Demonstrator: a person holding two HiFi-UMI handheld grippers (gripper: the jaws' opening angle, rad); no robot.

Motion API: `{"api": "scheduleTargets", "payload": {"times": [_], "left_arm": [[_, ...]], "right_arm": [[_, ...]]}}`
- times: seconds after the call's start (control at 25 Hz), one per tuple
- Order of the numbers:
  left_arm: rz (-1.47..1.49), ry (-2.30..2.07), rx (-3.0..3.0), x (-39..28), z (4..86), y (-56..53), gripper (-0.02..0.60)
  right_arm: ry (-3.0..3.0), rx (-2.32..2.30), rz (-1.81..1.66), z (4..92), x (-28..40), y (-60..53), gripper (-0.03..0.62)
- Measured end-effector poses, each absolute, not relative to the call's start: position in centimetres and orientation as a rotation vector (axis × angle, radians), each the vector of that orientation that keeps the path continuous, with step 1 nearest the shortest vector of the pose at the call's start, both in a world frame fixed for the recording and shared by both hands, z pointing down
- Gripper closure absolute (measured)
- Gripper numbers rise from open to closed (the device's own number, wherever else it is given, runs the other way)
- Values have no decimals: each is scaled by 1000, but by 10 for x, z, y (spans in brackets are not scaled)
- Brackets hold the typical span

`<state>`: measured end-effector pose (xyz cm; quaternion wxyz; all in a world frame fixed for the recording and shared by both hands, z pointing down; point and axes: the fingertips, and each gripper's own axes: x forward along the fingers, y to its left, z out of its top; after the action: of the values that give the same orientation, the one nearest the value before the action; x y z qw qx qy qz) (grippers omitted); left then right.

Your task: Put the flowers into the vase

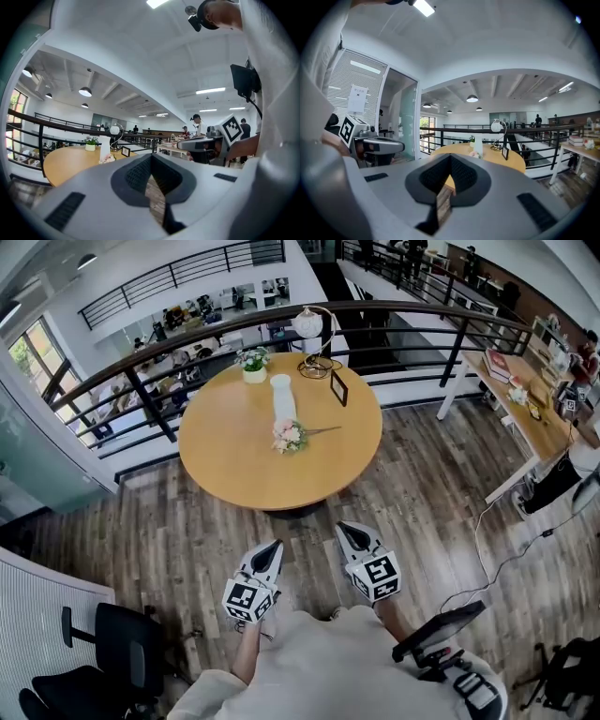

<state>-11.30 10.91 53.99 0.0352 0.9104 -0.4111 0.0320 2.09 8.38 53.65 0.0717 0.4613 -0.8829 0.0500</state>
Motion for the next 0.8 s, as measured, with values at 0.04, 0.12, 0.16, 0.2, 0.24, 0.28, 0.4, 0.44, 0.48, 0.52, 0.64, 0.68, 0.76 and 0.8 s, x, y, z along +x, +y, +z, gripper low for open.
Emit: {"api": "scheduleTargets", "payload": {"times": [0.04, 0.12, 0.16, 0.2, 0.24, 0.28, 0.4, 0.44, 0.48, 0.52, 0.64, 0.68, 0.76, 0.8], "left_arm": [[99, -1263, 2798, -112, 540, 110, 575], [99, -1263, 2796, -110, 541, 111, 575], [99, -1262, 2794, -110, 541, 112, 575], [98, -1261, 2794, -109, 541, 112, 575], [98, -1261, 2793, -108, 541, 113, 575], [99, -1260, 2792, -107, 541, 114, 575], [103, -1260, 2791, -102, 541, 115, 575], [104, -1260, 2791, -99, 541, 115, 575], [105, -1260, 2791, -96, 541, 115, 575], [107, -1260, 2789, -92, 541, 115, 575], [107, -1257, 2785, -77, 542, 114, 575], [108, -1255, 2786, -72, 543, 115, 575], [107, -1254, 2787, -62, 545, 115, 575], [107, -1254, 2788, -57, 546, 115, 575]], "right_arm": [[-2653, 1386, 151, 537, 22, 84, 586], [-2652, 1383, 150, 537, 23, 85, 586], [-2651, 1382, 149, 537, 24, 86, 586], [-2652, 1381, 150, 537, 24, 86, 586], [-2655, 1379, 153, 537, 25, 87, 586], [-2664, 1374, 160, 537, 25, 89, 586], [-2707, 1356, 199, 537, 28, 92, 585], [-2716, 1351, 206, 537, 30, 93, 585], [-2721, 1347, 209, 537, 32, 94, 585], [-2722, 1341, 210, 537, 35, 94, 585], [-2717, 1338, 212, 538, 50, 93, 585], [-2714, 1343, 213, 539, 55, 92, 585], [-2708, 1350, 211, 542, 65, 92, 585], [-2706, 1351, 207, 544, 70, 91, 585]]}}
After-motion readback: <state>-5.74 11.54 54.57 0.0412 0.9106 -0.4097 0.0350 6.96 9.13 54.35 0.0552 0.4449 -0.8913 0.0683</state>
